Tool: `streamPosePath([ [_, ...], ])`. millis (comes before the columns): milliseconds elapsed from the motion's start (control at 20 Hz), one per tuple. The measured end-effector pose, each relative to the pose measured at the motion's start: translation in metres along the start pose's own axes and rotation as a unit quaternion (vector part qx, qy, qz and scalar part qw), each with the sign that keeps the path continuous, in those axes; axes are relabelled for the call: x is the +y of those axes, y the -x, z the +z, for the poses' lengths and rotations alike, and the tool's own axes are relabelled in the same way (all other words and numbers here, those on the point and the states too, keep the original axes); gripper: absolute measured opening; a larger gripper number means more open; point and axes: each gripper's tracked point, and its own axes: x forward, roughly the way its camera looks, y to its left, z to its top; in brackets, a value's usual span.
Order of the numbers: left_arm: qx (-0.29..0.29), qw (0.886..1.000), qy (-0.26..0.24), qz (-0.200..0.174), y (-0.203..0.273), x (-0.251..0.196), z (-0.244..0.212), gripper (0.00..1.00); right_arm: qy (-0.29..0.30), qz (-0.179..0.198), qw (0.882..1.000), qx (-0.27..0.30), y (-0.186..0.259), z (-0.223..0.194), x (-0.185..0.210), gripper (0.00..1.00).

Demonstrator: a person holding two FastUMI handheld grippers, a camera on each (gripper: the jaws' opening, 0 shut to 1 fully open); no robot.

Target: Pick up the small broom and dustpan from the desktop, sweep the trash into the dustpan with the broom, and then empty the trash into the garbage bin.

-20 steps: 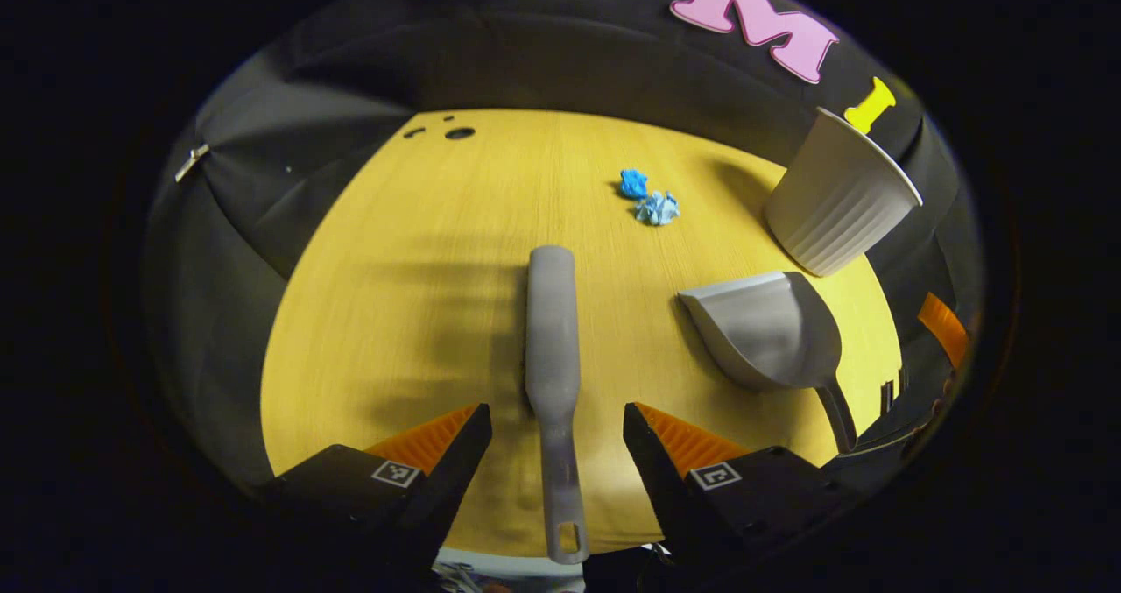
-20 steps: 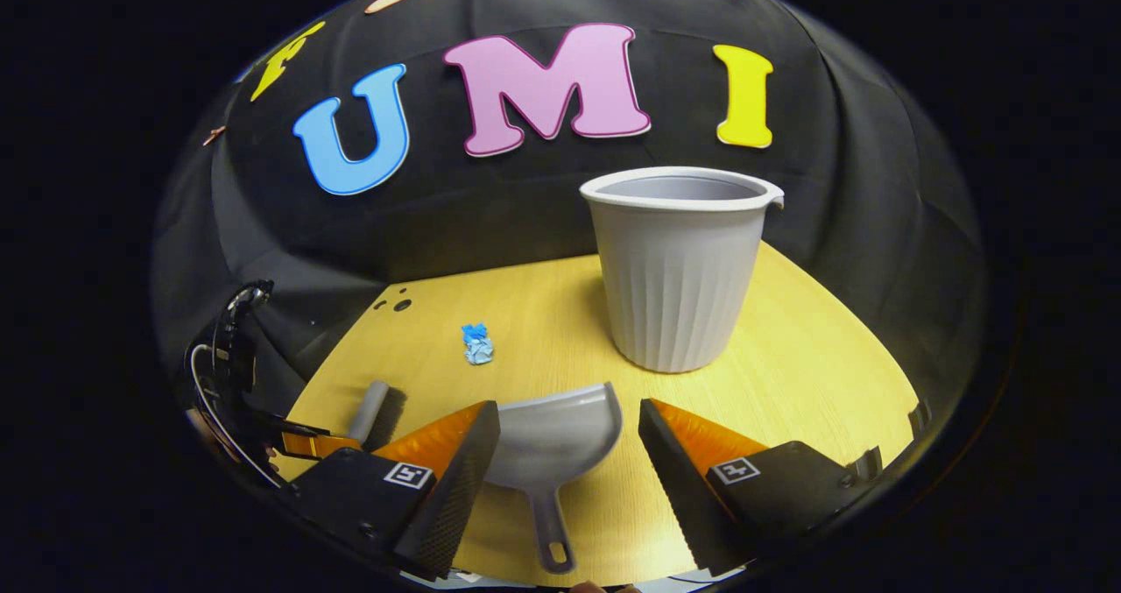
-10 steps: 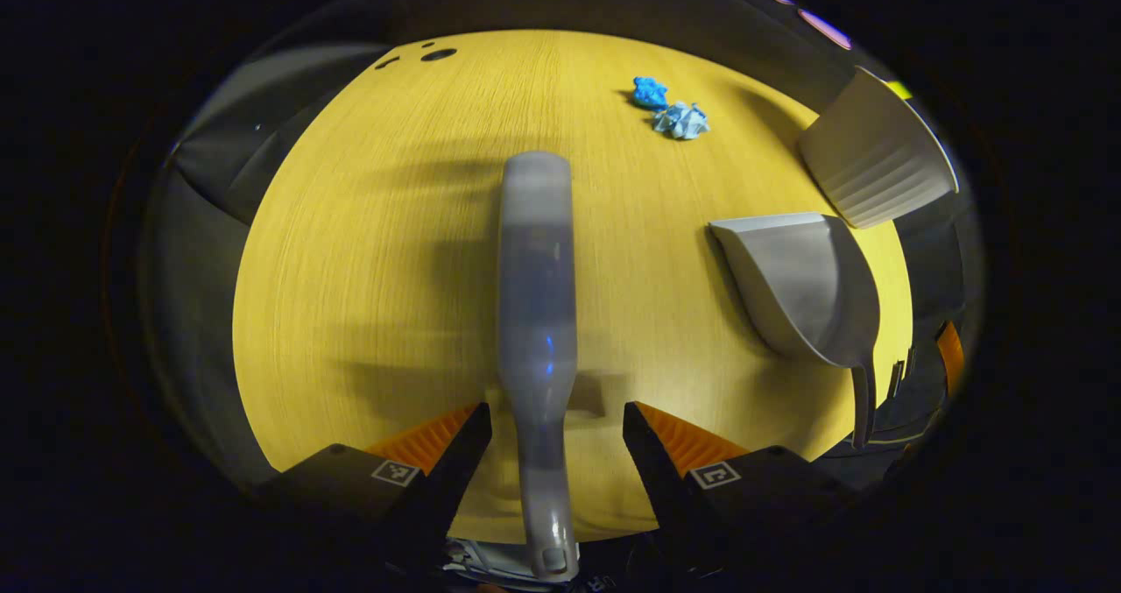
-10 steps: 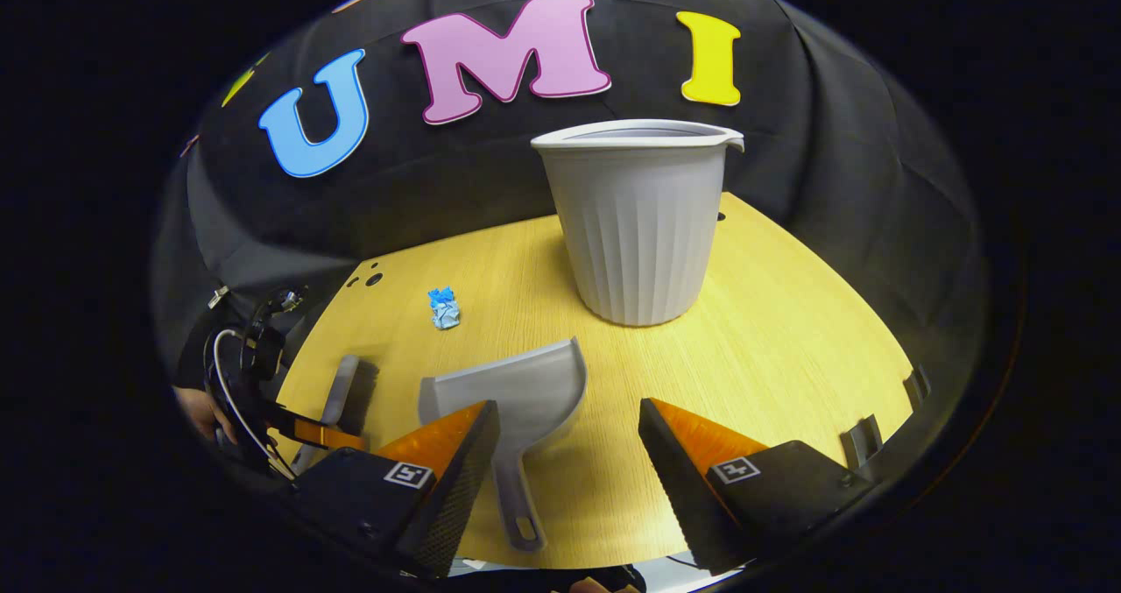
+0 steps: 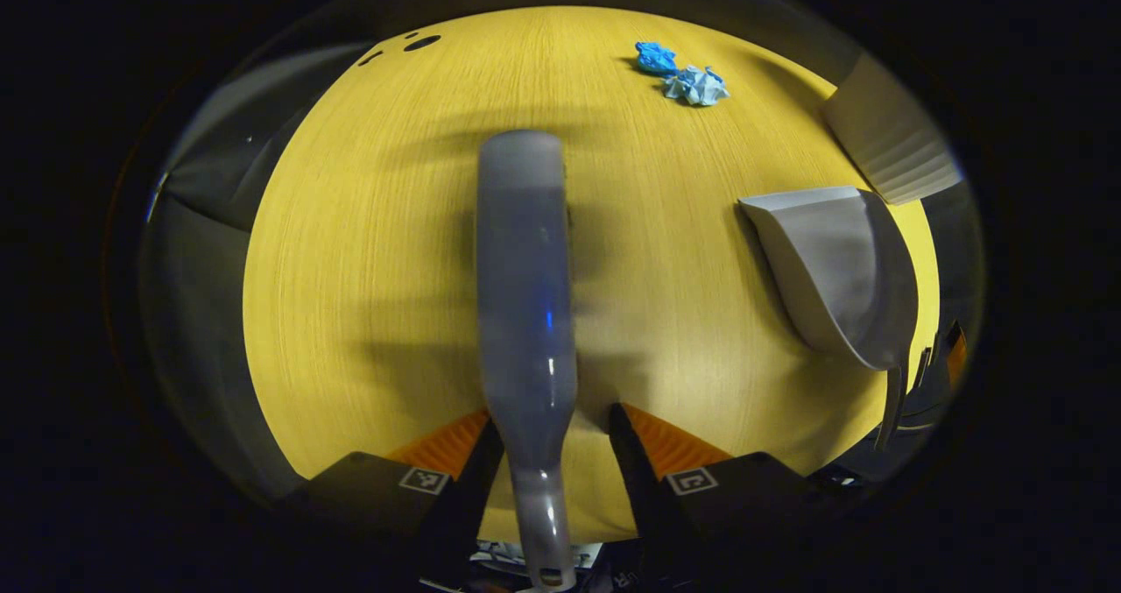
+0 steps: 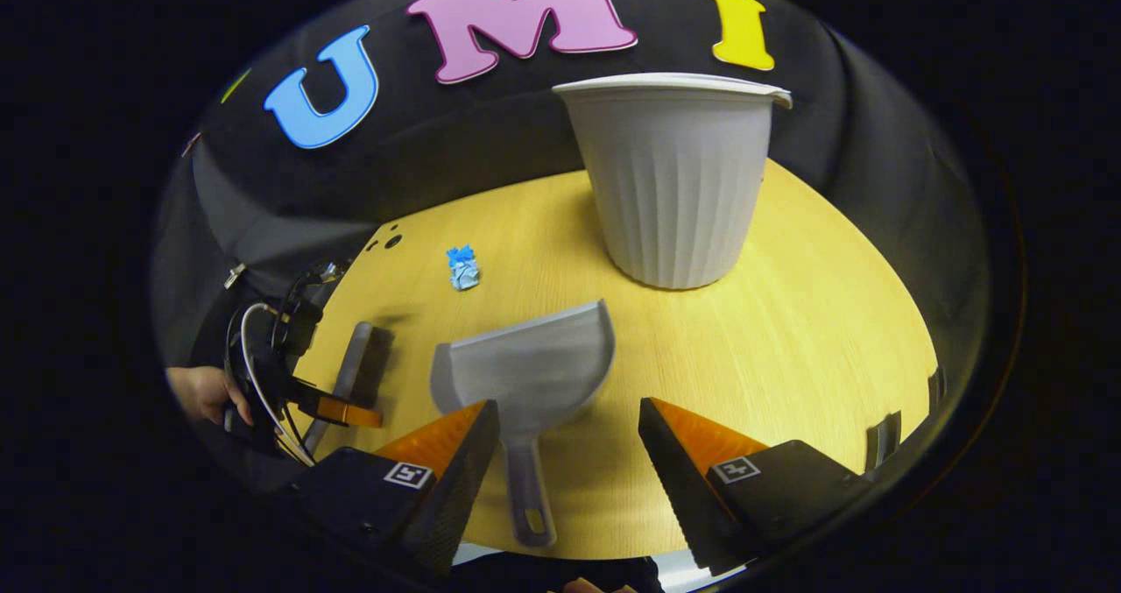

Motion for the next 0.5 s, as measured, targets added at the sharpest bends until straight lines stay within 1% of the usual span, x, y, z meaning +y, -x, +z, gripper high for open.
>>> streamPosePath([
  [150,0.012,1.000,-0.006,-0.001,0.000,-0.003,-0.002,0.52,0.004,0.022,1.000,0.017,-0.007,-0.002,0.010,0.99],
  [250,0.016,1.000,0.002,0.000,-0.001,-0.002,-0.003,0.37,0.006,0.026,0.999,0.027,-0.013,-0.004,0.013,0.99],
  [300,0.014,1.000,0.008,0.002,0.000,-0.002,-0.003,0.36,0.006,0.023,0.999,0.030,-0.015,-0.004,0.013,0.99],
  [350,0.011,1.000,0.009,0.002,0.000,-0.002,-0.002,0.31,0.006,0.018,0.999,0.035,-0.018,-0.007,0.012,0.99],
  [400,0.007,1.000,0.011,0.002,-0.001,-0.002,-0.002,0.29,0.008,0.009,0.999,0.047,-0.020,-0.012,0.009,0.99],
  [500,-0.002,1.000,0.002,-0.002,-0.001,-0.003,-0.002,0.27,0.004,-0.010,0.996,0.088,-0.020,-0.027,0.003,0.99],
])
